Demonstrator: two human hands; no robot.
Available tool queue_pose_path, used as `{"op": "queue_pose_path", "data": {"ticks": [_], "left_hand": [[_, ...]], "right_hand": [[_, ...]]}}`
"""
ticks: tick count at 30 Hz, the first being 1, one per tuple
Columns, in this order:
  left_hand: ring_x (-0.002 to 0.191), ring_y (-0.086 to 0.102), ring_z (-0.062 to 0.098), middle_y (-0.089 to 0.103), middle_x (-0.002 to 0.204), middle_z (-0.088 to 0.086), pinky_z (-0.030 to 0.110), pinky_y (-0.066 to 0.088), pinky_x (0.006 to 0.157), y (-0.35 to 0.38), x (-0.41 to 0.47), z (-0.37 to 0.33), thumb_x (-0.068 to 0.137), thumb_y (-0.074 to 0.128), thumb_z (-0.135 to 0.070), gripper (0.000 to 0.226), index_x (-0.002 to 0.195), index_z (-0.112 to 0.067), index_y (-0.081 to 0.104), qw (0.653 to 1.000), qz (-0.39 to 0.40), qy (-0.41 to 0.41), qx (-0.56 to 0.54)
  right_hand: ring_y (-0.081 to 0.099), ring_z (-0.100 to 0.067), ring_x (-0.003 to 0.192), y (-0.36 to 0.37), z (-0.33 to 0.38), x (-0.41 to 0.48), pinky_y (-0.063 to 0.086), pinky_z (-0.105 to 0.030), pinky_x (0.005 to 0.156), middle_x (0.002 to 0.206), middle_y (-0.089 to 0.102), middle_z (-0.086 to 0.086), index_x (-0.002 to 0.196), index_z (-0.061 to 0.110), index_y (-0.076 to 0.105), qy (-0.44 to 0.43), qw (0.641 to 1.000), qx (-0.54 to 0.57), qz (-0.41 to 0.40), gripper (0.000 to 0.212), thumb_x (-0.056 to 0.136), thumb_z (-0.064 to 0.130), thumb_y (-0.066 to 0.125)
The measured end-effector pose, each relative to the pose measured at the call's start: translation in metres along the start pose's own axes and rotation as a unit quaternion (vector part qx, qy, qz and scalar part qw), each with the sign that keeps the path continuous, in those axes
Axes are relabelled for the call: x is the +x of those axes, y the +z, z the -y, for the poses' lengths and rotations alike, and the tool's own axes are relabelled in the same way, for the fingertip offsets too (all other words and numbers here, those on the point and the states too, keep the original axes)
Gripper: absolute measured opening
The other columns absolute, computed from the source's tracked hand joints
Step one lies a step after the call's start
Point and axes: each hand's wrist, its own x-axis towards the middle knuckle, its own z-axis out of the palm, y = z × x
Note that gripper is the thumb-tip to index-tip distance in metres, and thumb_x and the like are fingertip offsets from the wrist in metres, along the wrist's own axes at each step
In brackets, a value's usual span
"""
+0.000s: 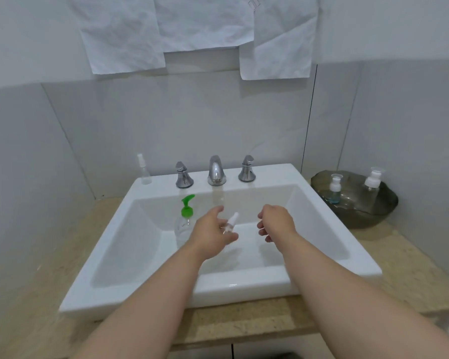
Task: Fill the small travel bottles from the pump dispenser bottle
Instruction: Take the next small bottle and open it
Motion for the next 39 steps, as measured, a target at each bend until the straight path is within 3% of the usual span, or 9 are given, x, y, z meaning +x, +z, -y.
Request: {"op": "queue_pose_path", "data": {"ticks": [4,12,19,21,24,26,31,35,39], "left_hand": [[0.087,0.071,0.016,0.068,0.099,-0.004,0.027,0.058,0.08,0.005,0.001,0.004,0.074,0.092,-0.016,0.038,0.102,-0.024,0.069,0.998,-0.028,0.052,0.017],[0.068,0.06,0.01,0.067,0.095,-0.002,0.013,0.051,0.055,0.001,-0.003,0.005,0.077,0.09,-0.007,0.035,0.105,-0.015,0.071,0.993,-0.081,0.057,-0.064],[0.079,0.073,0.006,0.077,0.097,0.002,0.015,0.055,0.068,-0.001,0.002,0.013,0.089,0.08,-0.007,0.018,0.1,-0.02,0.073,0.99,-0.052,0.05,-0.12],[0.064,0.071,0.009,0.075,0.086,0.011,0.019,0.059,0.064,-0.001,0.003,0.012,0.096,0.073,-0.01,0.005,0.1,-0.006,0.074,0.986,-0.042,0.032,-0.155],[0.05,0.065,0.014,0.069,0.073,0.015,0.025,0.061,0.059,-0.001,0.005,0.013,0.102,0.065,-0.019,0.025,0.096,0.004,0.071,0.983,-0.045,-0.001,-0.179],[0.047,0.062,0.013,0.068,0.07,0.012,0.023,0.056,0.053,-0.002,0.005,0.012,0.104,0.063,-0.024,0.028,0.097,0.002,0.07,0.984,-0.047,-0.014,-0.174],[0.052,0.063,0.014,0.069,0.07,0.008,0.02,0.051,0.052,0.0,0.004,0.014,0.104,0.062,-0.027,0.026,0.095,-0.004,0.07,0.985,-0.04,-0.011,-0.166],[0.049,0.059,0.01,0.067,0.07,0.008,0.018,0.049,0.05,-0.001,0.005,0.013,0.105,0.06,-0.028,0.029,0.097,-0.002,0.071,0.986,-0.048,-0.015,-0.157],[0.047,0.058,0.008,0.067,0.068,0.006,0.019,0.049,0.05,0.0,0.005,0.013,0.105,0.06,-0.031,0.031,0.097,-0.002,0.071,0.988,-0.046,-0.017,-0.148]], "right_hand": [[0.055,-0.022,0.06,0.003,0.002,-0.008,0.04,-0.029,0.055,0.075,0.065,-0.007,0.099,0.006,0.068,-0.02,0.992,-0.076,0.102,0.056,0.103,0.054,0.04],[0.046,-0.014,0.049,0.01,-0.002,-0.009,0.037,-0.024,0.047,0.064,0.054,-0.003,0.092,0.011,0.058,-0.025,0.981,0.025,0.193,0.028,0.102,0.037,0.061],[0.045,-0.014,0.05,0.008,-0.004,-0.003,0.038,-0.023,0.046,0.061,0.052,-0.003,0.084,0.01,0.056,0.009,0.971,0.139,0.195,0.027,0.101,0.028,0.066],[0.047,-0.015,0.054,0.008,-0.004,-0.003,0.042,-0.025,0.051,0.065,0.055,-0.005,0.086,0.008,0.059,-0.002,0.97,0.131,0.206,0.024,0.101,0.025,0.067],[0.058,-0.017,0.07,0.005,-0.003,-0.007,0.05,-0.027,0.064,0.083,0.062,-0.009,0.096,0.007,0.064,-0.032,0.968,0.123,0.217,0.003,0.098,0.008,0.067],[0.064,-0.021,0.083,0.004,-0.001,-0.007,0.053,-0.031,0.071,0.096,0.065,-0.01,0.107,0.009,0.064,-0.03,0.97,0.13,0.201,0.019,0.092,-0.002,0.065],[0.058,-0.02,0.062,0.007,0.002,-0.011,0.047,-0.03,0.056,0.088,0.066,-0.009,0.108,0.01,0.064,0.017,0.977,0.102,0.184,0.033,0.1,0.042,0.063],[0.064,-0.025,0.076,0.006,-0.001,-0.007,0.05,-0.033,0.063,0.097,0.063,-0.012,0.117,0.008,0.059,-0.008,0.972,0.151,0.182,0.027,0.091,0.001,0.064],[0.063,-0.025,0.071,0.007,0.001,-0.011,0.048,-0.032,0.059,0.099,0.065,-0.01,0.113,0.011,0.062,0.034,0.974,0.115,0.193,0.024,0.099,0.031,0.061]]}}
